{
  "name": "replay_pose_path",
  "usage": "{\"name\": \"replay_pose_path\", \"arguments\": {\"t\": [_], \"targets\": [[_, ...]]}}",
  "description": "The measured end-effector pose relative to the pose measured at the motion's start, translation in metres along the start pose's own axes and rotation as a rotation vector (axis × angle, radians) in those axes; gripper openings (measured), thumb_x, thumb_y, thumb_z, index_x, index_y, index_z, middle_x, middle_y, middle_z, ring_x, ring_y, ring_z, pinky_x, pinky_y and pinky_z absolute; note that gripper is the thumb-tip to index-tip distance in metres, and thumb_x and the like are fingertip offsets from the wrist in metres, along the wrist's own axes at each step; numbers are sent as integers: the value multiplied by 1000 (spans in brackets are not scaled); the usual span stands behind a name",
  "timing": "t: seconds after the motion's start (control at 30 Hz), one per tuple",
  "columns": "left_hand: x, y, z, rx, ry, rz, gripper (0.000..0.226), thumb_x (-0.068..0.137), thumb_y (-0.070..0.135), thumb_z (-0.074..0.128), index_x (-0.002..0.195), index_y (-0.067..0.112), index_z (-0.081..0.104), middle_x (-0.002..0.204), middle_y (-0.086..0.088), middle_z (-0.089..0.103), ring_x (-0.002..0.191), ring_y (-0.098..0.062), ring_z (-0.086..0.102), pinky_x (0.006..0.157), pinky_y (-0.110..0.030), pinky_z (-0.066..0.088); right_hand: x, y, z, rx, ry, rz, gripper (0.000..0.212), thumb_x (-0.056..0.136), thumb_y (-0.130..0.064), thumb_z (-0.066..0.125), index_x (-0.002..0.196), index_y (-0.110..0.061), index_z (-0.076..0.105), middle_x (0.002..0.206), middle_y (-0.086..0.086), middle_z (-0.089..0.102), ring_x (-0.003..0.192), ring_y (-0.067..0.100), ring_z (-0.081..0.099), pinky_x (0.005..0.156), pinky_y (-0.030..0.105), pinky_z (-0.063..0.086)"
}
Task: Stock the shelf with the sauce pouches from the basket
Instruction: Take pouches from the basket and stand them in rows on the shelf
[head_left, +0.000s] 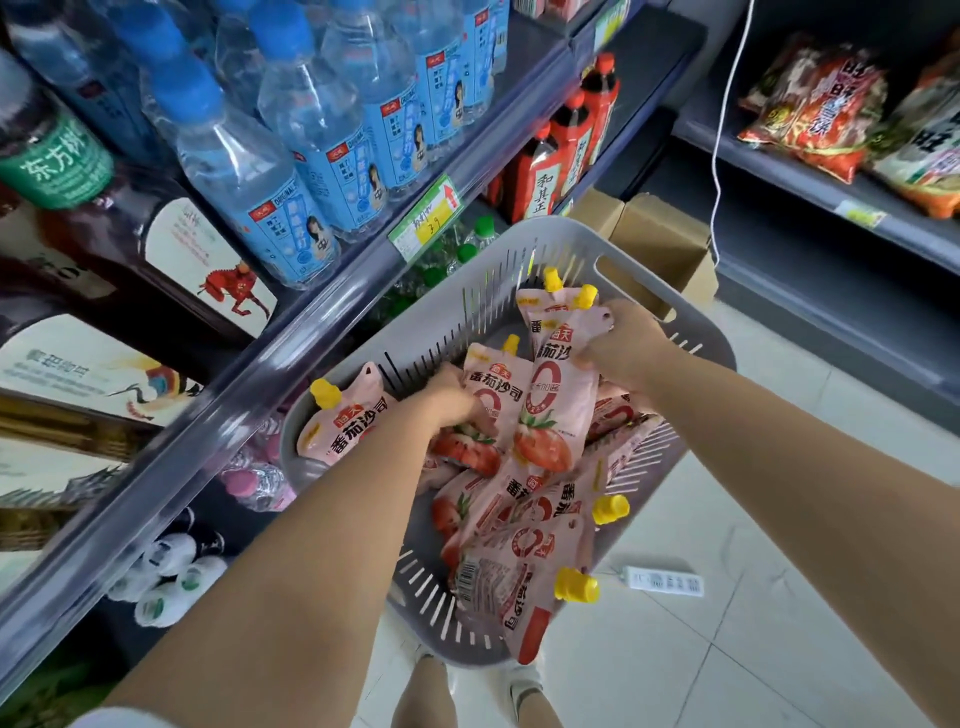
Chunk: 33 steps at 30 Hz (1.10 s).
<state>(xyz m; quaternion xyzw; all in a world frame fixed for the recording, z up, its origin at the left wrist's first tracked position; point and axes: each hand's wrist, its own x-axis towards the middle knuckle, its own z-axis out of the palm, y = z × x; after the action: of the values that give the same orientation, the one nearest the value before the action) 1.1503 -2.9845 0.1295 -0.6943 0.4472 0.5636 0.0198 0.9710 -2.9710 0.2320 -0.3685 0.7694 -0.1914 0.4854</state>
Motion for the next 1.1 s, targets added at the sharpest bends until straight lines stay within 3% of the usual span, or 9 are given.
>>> {"name": "replay_pose_path", "arguments": {"t": [0.2,0.3,0.37,0.47,0.6,0.7,0.77,0.9,1.1], "targets": [[-5,13,8,-46,19,158,56,57,9,90,101,18,56,102,0,66,97,-24,64,89,-40,53,-2,3,-5,14,-17,-37,55,81,5,58,132,-13,45,112,16,61,95,35,64,73,53,58],[-19,17,7,197,119,290,25,68,4,75,74,24,61,79,3,66,86,-24,67,68,-28,51,-11,-2,-11,-25,16,-100,43,80,2,59,121,-9,50,107,16,62,97,35,63,78,54,57],[-40,22,0,234,236,322,18,68,4,70,79,13,59,72,0,58,80,-26,65,57,-26,43,-23,-11,-17,-57,25,-144,42,81,2,59,120,-9,50,108,16,61,98,34,62,79,54,56],[-81,29,-17,164,363,295,59,64,13,83,115,1,54,83,-1,57,80,-22,60,60,-30,45,-47,-35,-27,-111,-1,-247,42,84,3,57,124,-8,49,109,10,60,98,29,61,83,48,56],[-143,31,-54,52,418,315,68,54,26,91,107,2,56,95,-12,58,91,-25,62,64,-30,44,-92,-78,-40,-201,-65,-416,53,85,3,57,134,-8,43,118,16,57,103,35,59,86,53,53],[-195,27,-91,-96,520,367,66,52,21,92,104,-6,62,91,-19,64,86,-22,66,59,-26,42,-135,-122,-47,-238,-155,-582,47,85,7,56,130,-3,46,111,24,58,90,37,63,78,54,56],[-239,19,-117,-204,617,405,56,51,16,94,98,-1,68,88,-5,70,82,-8,67,63,-21,46,-168,-151,-48,-263,-210,-680,44,86,6,57,128,-4,47,94,15,58,73,28,61,60,42,59],[-328,-2,-150,-300,688,507,28,54,-4,90,64,13,69,55,14,66,52,5,61,50,-12,46,-227,-197,-40,-270,-301,-824,32,84,6,59,111,-9,51,103,20,61,87,33,64,70,48,58],[-451,-72,-183,-344,821,549,35,57,-2,87,87,13,76,82,4,76,75,-7,71,61,-21,54,-329,-236,-3,-268,-470,-1042,25,83,9,57,102,-7,57,93,14,66,82,27,67,68,43,56]]}}
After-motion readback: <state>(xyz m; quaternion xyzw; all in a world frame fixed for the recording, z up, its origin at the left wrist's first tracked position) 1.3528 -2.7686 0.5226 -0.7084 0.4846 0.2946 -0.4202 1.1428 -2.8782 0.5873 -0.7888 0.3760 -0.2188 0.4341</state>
